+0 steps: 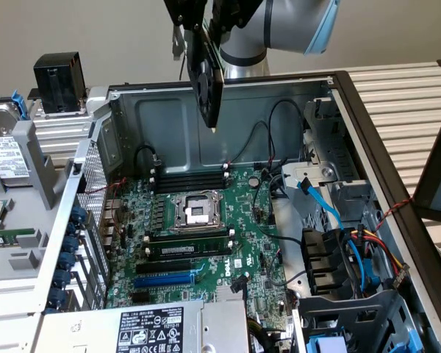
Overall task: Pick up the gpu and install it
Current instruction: 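Insert the gpu into the slot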
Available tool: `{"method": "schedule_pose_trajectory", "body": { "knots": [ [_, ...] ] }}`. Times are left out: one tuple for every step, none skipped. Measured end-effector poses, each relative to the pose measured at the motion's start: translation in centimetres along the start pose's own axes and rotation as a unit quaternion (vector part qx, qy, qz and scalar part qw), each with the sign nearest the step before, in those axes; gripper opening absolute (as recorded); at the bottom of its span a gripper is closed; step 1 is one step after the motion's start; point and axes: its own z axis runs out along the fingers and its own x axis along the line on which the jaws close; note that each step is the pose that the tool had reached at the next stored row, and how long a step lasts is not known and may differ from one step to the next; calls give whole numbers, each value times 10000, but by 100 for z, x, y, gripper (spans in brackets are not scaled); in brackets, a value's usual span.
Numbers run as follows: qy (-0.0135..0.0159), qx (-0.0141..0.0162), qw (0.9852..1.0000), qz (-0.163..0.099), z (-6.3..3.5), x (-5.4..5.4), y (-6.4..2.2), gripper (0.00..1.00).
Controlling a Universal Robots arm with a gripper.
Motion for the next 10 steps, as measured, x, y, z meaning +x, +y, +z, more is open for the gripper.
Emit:
{"method": "schedule_pose_trajectory", "body": {
  "knots": [
    [-4,20,10000,-88,1,0,0,27],
    [-19,40,9999,-163,3,0,-1,27],
    [-37,60,9997,-236,3,0,-1,27],
    [-54,81,9994,-317,3,0,-1,27],
    [-70,99,9992,-387,3,0,-1,27],
    [-96,119,9988,-459,3,0,-1,27],
    [-129,141,9984,-530,4,0,-1,27],
    [-155,159,9980,-596,4,0,-1,27],
    [-163,169,9975,-673,4,-1,-1,27],
    [-156,168,9969,-758,3,-1,-1,27]
  ]
}}
